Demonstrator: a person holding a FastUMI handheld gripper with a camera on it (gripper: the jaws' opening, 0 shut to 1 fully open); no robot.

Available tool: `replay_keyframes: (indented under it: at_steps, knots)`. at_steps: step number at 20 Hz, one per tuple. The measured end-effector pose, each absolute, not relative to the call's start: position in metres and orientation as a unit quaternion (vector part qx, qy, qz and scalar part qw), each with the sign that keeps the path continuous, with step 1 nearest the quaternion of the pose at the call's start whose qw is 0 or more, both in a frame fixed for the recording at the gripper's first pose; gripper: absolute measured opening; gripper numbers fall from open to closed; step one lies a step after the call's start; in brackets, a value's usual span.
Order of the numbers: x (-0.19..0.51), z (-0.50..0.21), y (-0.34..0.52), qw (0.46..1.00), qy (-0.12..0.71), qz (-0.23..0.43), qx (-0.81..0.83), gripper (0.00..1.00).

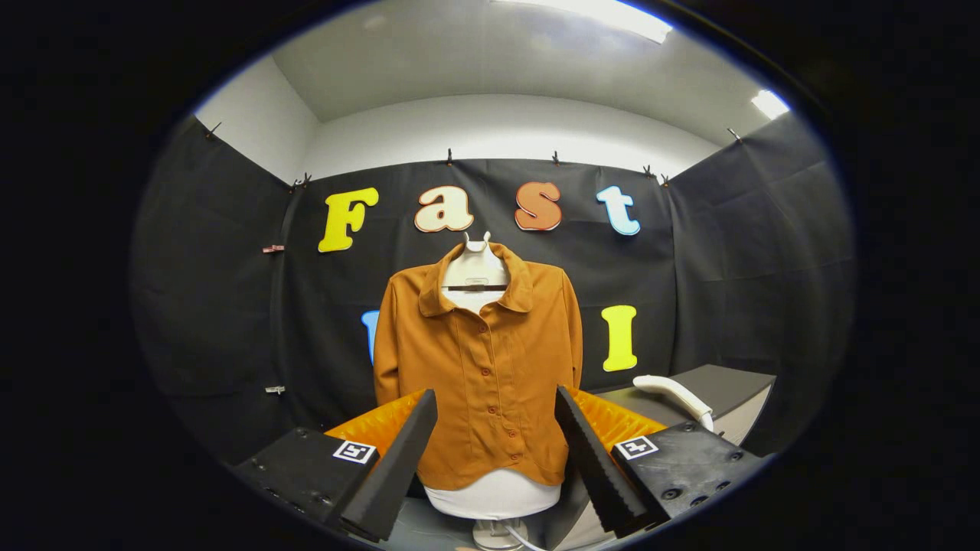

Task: Iron the clothes twice with a garment steamer, once on the left side and once on the right side.

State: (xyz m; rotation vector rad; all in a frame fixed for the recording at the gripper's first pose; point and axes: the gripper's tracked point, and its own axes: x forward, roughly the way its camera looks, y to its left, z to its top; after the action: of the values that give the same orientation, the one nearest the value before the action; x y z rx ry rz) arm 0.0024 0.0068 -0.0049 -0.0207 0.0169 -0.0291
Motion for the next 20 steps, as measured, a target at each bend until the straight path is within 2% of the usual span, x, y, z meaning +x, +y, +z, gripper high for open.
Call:
replay_keyframes:
  at_steps: [20]
  knots:
    - [0.028, -0.028, -0.011, 0.996, 0.029, -0.082, -0.013, 0.97]
